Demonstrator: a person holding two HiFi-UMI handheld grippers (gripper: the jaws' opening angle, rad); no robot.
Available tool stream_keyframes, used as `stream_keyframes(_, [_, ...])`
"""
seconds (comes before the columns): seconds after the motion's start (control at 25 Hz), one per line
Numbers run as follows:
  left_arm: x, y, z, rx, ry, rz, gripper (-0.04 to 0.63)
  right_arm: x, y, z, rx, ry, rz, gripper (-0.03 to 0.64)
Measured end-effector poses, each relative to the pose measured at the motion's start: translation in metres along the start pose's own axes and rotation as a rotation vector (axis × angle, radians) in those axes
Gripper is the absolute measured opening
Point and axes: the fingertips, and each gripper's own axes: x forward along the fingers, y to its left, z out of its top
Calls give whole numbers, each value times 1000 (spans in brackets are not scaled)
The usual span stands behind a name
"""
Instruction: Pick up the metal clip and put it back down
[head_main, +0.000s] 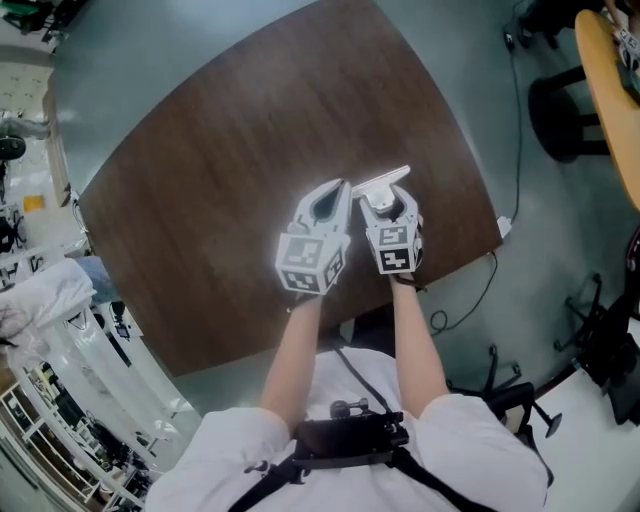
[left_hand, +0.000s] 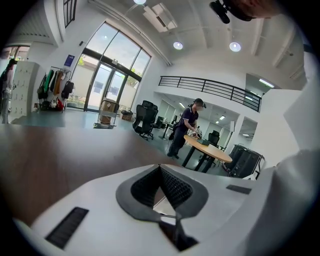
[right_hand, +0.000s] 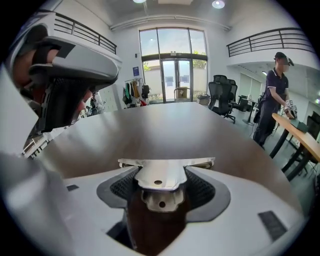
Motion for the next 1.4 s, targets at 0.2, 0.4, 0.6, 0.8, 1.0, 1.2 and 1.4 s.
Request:
stream_keyframes(0.2, [-11,5,11,3,-29,17,11,2,1,-1,7,40,5,298])
stream_keyframes(0.4, [-28,5,18,17,-59,27,9,-15,-2,1,16,17,-21,298])
stream_keyframes(0.6, [-62,14,39,30,-99,56,9,-45,8,22,12,-30,-52,298])
stream_keyframes(0.8, [-101,18,69,55,-176,81,9,-74,36,72,-39,-136,-34,298])
stream_keyframes(1.0, [-151,30,93,75,-249,117,11,-107,85,122,-126,-246,12,290])
stream_keyframes(1.2, [-205,48,121,95,-341,194,9,-136,135,176,-204,-368,74,170])
stream_keyframes(1.4, [-274,79,139,101,-415,278,9,-156,206,209,-257,-443,162,100])
